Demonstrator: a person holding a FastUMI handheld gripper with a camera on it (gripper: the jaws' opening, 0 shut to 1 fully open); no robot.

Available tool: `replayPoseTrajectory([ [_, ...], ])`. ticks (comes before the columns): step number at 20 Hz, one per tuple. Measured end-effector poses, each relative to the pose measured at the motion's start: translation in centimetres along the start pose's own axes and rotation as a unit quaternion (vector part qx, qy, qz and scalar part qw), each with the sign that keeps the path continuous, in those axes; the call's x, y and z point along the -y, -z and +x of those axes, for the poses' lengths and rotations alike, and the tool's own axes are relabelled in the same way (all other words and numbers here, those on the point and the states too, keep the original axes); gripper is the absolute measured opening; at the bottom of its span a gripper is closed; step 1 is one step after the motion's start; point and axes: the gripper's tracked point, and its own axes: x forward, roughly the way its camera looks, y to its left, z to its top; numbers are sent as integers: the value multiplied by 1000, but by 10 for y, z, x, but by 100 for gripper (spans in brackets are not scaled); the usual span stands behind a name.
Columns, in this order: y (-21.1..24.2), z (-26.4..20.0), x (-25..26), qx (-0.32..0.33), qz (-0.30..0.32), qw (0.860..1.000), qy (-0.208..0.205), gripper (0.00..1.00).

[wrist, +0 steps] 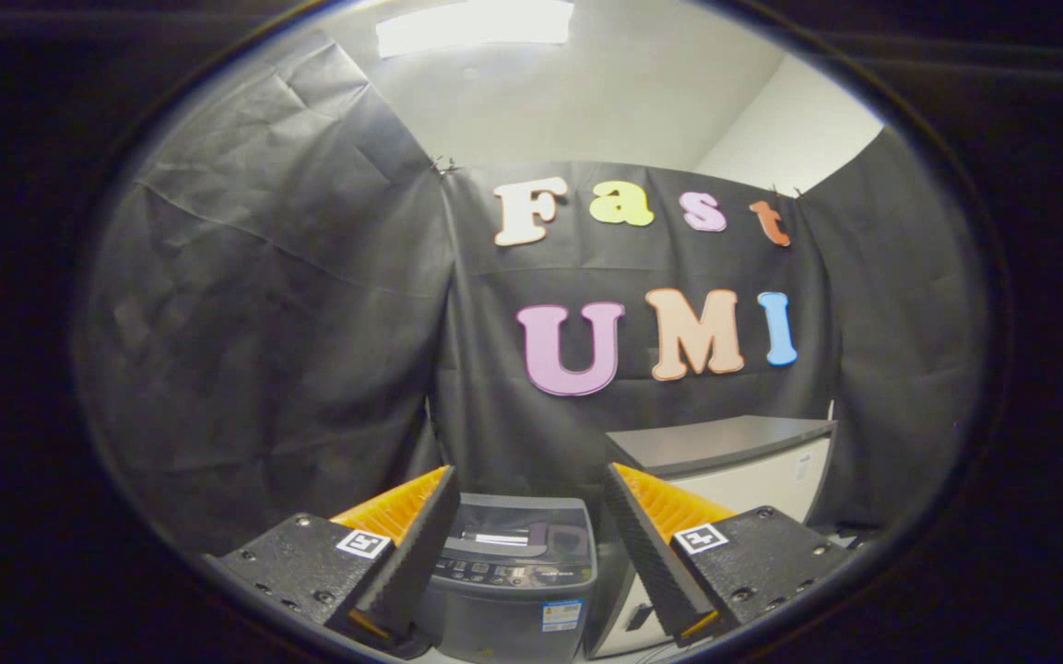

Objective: Put the clothes into the washing machine and then close the washing machine lid.

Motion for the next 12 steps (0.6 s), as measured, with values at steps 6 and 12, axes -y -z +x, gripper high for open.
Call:
replayPoseTrajectory([
  [6,5,0,25,-8,30,999,17,96],
  [12,17,0,24,-29,40,999,12,96],
])
